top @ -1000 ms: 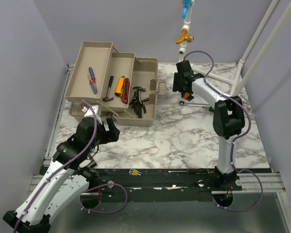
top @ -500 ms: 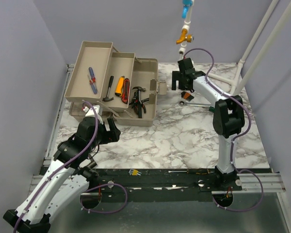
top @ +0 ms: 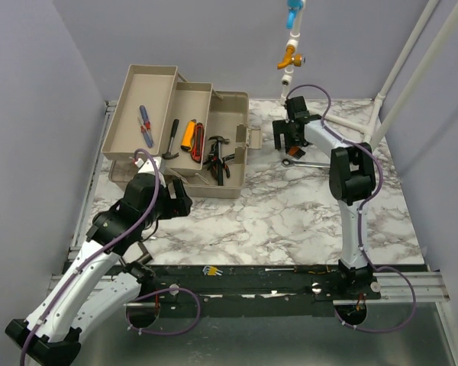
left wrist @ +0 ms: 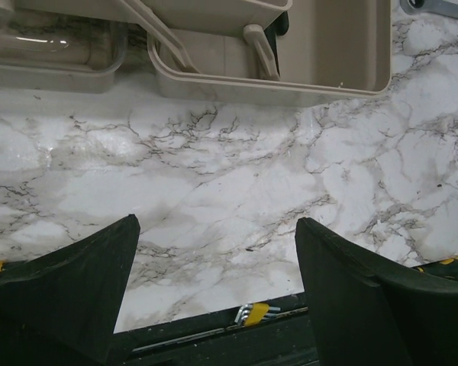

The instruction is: Pack the tool kit

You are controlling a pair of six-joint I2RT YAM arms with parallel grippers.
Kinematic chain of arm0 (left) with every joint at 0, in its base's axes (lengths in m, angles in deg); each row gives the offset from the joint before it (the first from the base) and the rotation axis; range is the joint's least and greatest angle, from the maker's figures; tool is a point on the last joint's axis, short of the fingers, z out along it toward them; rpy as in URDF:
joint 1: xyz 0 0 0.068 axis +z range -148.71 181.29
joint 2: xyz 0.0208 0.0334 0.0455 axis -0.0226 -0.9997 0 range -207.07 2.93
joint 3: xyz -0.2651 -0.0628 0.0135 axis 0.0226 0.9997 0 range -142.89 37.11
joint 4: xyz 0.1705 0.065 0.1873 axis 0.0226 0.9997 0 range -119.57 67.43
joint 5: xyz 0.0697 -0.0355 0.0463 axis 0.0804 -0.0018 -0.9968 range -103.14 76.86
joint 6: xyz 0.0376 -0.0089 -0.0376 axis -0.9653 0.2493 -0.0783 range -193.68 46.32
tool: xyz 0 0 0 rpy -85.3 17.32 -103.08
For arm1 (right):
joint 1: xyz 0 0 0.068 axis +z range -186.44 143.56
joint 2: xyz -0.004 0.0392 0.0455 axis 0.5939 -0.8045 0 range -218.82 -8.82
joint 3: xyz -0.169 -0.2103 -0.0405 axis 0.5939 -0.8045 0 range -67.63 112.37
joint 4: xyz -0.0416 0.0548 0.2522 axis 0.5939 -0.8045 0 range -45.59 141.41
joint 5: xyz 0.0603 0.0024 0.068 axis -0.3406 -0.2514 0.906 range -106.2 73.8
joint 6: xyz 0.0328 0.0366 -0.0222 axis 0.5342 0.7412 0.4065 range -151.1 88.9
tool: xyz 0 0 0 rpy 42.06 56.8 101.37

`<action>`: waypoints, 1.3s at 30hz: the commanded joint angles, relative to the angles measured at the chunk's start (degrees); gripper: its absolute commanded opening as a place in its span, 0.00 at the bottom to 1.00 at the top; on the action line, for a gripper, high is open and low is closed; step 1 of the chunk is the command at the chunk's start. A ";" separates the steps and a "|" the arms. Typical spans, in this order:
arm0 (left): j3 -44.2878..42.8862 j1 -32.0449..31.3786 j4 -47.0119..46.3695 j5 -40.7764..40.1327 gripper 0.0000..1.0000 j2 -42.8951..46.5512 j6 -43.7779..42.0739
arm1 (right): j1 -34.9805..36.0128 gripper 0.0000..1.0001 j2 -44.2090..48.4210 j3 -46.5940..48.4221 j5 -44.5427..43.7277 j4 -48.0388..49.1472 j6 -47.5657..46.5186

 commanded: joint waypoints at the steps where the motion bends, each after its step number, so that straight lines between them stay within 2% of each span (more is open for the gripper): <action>1: -3.24 0.20 1.58 1.29 0.86 -0.68 -1.42 | -0.29 1.00 -1.83 -0.31 4.46 0.97 -6.68; 5: -4.26 0.20 1.89 1.29 0.86 -1.33 -1.62 | -2.07 0.99 -2.54 -0.02 7.90 -2.55 -3.75; 9: -4.45 0.20 1.81 1.96 0.86 -1.51 -1.36 | -2.52 0.98 -0.18 -5.40 7.02 -0.83 -3.42; 16: -4.63 0.21 2.22 3.01 0.85 -1.33 -1.09 | -3.40 0.91 1.48 -9.13 9.55 -1.75 -1.70; 19: -4.55 0.20 2.27 2.94 0.85 -0.92 -1.02 | -3.41 0.82 3.16 -11.63 10.66 -1.27 -0.70; 24: -4.02 0.20 2.03 3.37 0.85 -0.31 -0.52 | -3.40 0.58 5.49 -14.08 10.56 -0.30 1.05; 29: -3.49 0.20 1.81 3.67 0.85 0.13 -0.30 | -3.45 0.43 6.37 -13.98 9.75 1.16 2.73; 31: -3.41 0.20 1.79 3.60 0.85 0.21 -0.30 | -3.42 0.40 6.78 -12.92 9.41 1.34 3.11; 36: -3.43 0.20 1.72 3.58 0.85 0.26 -0.40 | -3.41 0.40 11.02 -11.50 5.81 3.15 5.10; 39: -3.17 0.20 1.64 3.49 0.85 0.37 -0.48 | -3.43 0.40 14.33 -11.40 7.82 3.97 4.90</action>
